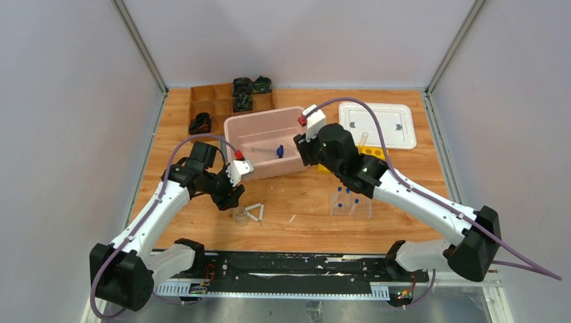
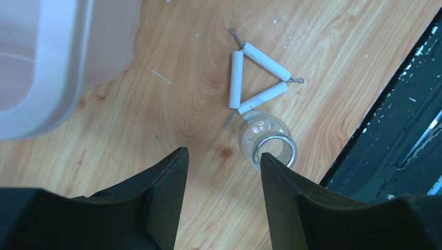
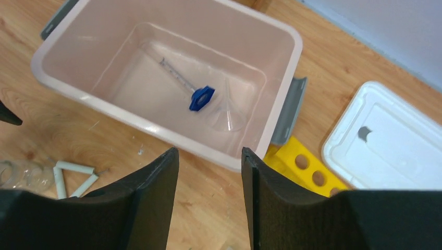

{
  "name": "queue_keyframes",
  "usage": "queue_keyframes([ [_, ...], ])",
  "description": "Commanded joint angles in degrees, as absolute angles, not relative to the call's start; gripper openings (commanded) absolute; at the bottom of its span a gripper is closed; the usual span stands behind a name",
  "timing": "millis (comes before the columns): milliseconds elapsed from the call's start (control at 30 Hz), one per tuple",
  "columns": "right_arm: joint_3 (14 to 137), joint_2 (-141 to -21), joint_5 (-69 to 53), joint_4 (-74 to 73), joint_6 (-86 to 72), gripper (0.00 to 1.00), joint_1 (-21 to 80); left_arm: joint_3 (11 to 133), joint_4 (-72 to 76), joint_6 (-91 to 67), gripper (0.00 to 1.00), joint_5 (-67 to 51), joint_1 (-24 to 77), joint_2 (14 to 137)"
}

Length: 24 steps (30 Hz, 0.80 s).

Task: Organize the chemistry lab equipment

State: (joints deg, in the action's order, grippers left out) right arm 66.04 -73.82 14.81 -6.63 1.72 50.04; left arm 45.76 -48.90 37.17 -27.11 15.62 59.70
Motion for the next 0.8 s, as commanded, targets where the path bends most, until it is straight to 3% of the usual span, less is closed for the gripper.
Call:
queue_keyframes([
  [0, 61.04, -70.31, 14.42, -9.16, -4.73, 0.51, 51.15, 44.63, -47.73, 38.96, 0.57, -31.19, 15.73, 61.44],
  [533, 57.83, -67.07, 15.65, -11.61, -8.63, 0.41, 51.24, 41.58, -47.71, 44.74, 0.45, -30.88, 16.19, 66.52],
  [633, 57.48, -66.73, 15.76, -11.8, -8.91, 0.37, 51.24, 41.72, -47.72, 45.44, 0.35, -30.1, 16.41, 67.6],
  [767, 56.6, -66.21, 15.96, -11.67, -9.56, 0.36, 51.24, 42.22, -47.79, 45.58, 0.13, -30.31, 16.71, 67.85],
])
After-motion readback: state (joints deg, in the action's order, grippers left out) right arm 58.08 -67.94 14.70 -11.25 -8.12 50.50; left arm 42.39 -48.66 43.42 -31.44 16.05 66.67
